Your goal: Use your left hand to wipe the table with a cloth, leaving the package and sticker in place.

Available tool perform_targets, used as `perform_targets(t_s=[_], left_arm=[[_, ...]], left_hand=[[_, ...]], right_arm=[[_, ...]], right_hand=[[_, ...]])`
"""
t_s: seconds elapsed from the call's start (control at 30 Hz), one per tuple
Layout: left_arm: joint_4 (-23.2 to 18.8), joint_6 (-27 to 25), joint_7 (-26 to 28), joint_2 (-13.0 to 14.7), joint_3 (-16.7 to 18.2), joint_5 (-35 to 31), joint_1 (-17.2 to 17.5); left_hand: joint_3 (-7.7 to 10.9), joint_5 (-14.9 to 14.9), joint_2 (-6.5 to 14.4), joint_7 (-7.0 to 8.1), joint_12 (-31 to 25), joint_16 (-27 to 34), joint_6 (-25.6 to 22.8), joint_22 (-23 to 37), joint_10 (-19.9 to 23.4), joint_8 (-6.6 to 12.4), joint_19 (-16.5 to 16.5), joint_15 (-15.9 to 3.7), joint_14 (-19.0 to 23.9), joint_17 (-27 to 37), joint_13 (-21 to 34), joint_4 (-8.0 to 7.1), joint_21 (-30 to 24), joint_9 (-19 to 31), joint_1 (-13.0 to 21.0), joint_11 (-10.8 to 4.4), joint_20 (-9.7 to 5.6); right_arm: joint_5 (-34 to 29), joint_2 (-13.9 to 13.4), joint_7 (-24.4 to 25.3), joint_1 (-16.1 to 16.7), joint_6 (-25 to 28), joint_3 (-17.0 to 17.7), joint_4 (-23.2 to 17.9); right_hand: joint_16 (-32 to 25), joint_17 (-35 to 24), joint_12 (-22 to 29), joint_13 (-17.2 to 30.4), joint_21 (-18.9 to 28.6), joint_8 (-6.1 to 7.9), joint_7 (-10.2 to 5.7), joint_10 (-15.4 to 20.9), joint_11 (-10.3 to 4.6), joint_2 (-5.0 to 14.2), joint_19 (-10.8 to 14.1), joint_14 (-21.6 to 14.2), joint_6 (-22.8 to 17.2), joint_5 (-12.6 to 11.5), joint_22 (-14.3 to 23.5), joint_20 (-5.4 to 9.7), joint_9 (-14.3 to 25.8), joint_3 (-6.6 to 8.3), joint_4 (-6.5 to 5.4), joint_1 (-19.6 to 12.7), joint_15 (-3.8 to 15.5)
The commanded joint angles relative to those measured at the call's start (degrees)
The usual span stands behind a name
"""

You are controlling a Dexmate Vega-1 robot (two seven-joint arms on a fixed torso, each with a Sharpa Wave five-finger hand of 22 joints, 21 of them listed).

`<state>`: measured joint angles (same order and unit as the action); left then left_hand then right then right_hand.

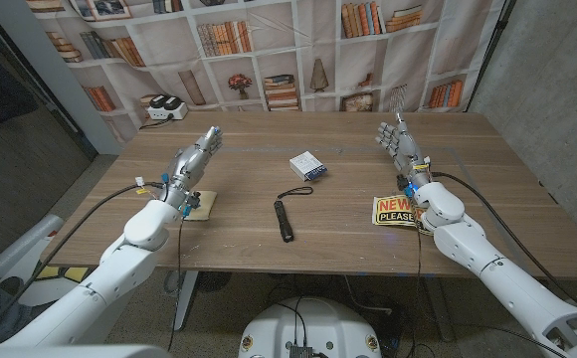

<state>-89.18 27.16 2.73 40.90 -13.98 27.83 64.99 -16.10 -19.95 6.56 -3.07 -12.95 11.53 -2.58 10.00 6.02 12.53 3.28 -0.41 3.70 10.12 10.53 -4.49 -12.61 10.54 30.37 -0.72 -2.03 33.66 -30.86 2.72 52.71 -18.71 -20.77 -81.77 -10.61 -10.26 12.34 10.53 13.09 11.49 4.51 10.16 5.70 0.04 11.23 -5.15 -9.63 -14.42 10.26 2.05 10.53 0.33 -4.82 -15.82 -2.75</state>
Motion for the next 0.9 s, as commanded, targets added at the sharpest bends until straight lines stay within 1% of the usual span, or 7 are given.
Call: perform_targets(t_s=[0.03, 0.23, 0.3, 0.33, 0.5, 0.77, 0.9], left_arm=[[-5.81, -2.79, 10.94, 2.52, 2.95, -10.85, 5.40], [-8.52, -5.52, 15.23, 3.27, 4.37, -15.95, 7.72], [-10.14, -7.52, 17.06, 3.87, 4.94, -18.40, 8.86], [-10.24, -7.73, 17.13, 3.81, 5.01, -18.52, 8.91], [-12.66, -10.60, 20.53, 4.41, 5.93, -23.48, 11.03], [-15.09, -13.21, 22.48, 4.37, 7.46, -25.76, 13.84], [-16.95, -15.97, 24.68, 4.46, 8.06, -29.07, 15.39]], left_hand=[[0.00, -0.17, 0.08, -0.09, -0.37, 0.43, -0.77, 0.25, 0.98, 0.29, 0.84, -0.11, 1.16, 0.19, 0.32, 0.64, -0.18, 0.17, 1.01, -0.08, -0.99], [0.28, -0.14, 0.12, 0.07, -0.37, 0.44, -1.63, 0.27, 1.59, 0.44, 0.98, -0.53, 1.96, 0.18, 0.32, 1.25, -0.06, 0.18, 2.22, -0.58, -0.98], [0.34, -0.13, 0.13, 0.10, -0.42, 0.42, -1.81, 0.28, 1.90, 0.45, 1.02, -0.65, 2.13, 0.18, 0.33, 1.40, -0.03, 0.18, 2.52, -0.45, -1.03], [0.35, -0.12, 0.13, 0.12, -0.43, 0.43, -1.87, 0.28, 1.96, 0.46, 1.08, -0.66, 2.20, 0.18, 0.33, 1.44, -0.04, 0.18, 2.60, -0.51, -1.05], [0.49, -0.09, 0.18, 0.37, -0.46, 0.44, -2.19, 0.30, 2.40, 0.46, 1.16, -0.66, 2.65, 0.19, 0.33, 1.73, 0.02, 0.19, 3.20, -0.74, -1.10], [0.73, -0.07, 0.34, 0.50, -0.42, 0.35, -2.69, 0.31, 2.87, 0.48, 1.15, -0.79, 3.02, 0.20, 0.34, 2.14, 0.15, 0.21, 4.11, -0.73, -1.26], [0.80, -0.06, 0.39, 0.52, -0.38, 0.33, -2.77, 0.32, 2.91, 0.46, 1.16, -0.81, 3.12, 0.20, 0.35, 2.25, 0.17, 0.21, 4.35, -0.70, -1.25]], right_arm=[[-0.32, 0.82, 0.07, -0.99, 0.05, -0.57, 1.30], [-0.43, 0.92, 0.02, -1.14, 0.13, -0.76, 1.44], [-0.33, 1.02, 0.22, -1.08, 0.26, -0.75, 1.32], [-0.33, 1.02, 0.23, -1.08, 0.28, -0.74, 1.30], [-0.26, 1.11, 0.17, -1.08, 0.34, -0.84, 1.47], [-0.17, 1.14, -0.22, -1.23, 0.62, -1.12, 1.57], [-0.07, 1.15, -0.71, -1.54, 0.74, -1.29, 1.88]], right_hand=[[-0.34, -0.19, 0.43, 0.25, -0.20, 0.26, -0.03, 0.36, 0.00, -0.01, 0.56, -0.47, -0.35, -0.30, 0.16, 0.62, 0.30, -0.11, 0.32, -0.57, 0.00], [-0.34, -0.20, 0.47, 0.26, -0.24, 0.25, 0.08, 0.51, 0.07, 0.04, 0.64, -0.55, -0.42, -0.28, 0.16, 0.64, 0.30, -0.13, 0.34, -0.60, 0.04], [-0.34, -0.20, 0.48, 0.26, -0.26, 0.23, 0.06, 0.53, 0.15, 0.05, 0.64, -0.57, -0.41, -0.28, 0.16, 0.62, 0.30, -0.14, 0.35, -0.61, -0.01], [-0.35, -0.20, 0.48, 0.26, -0.27, 0.24, 0.04, 0.56, 0.14, 0.06, 0.67, -0.60, -0.44, -0.28, 0.17, 0.65, 0.30, -0.14, 0.36, -0.62, -0.01], [-0.35, -0.21, 0.46, 0.26, -0.30, 0.23, 0.04, 0.54, 0.05, 0.09, 0.76, -0.69, -0.50, -0.26, 0.17, 0.64, 0.30, -0.17, 0.39, -0.63, 0.07], [-0.36, -0.21, 0.46, 0.26, -0.32, 0.22, -0.01, 0.61, -0.02, 0.14, 0.92, -0.82, -0.59, -0.24, 0.18, 0.56, 0.31, -0.19, 0.44, -0.70, 0.11], [-0.36, -0.21, 0.48, 0.26, -0.34, 0.21, 0.00, 0.67, -0.03, 0.16, 0.99, -0.87, -0.62, -0.22, 0.18, 0.51, 0.31, -0.20, 0.47, -0.72, 0.06]])
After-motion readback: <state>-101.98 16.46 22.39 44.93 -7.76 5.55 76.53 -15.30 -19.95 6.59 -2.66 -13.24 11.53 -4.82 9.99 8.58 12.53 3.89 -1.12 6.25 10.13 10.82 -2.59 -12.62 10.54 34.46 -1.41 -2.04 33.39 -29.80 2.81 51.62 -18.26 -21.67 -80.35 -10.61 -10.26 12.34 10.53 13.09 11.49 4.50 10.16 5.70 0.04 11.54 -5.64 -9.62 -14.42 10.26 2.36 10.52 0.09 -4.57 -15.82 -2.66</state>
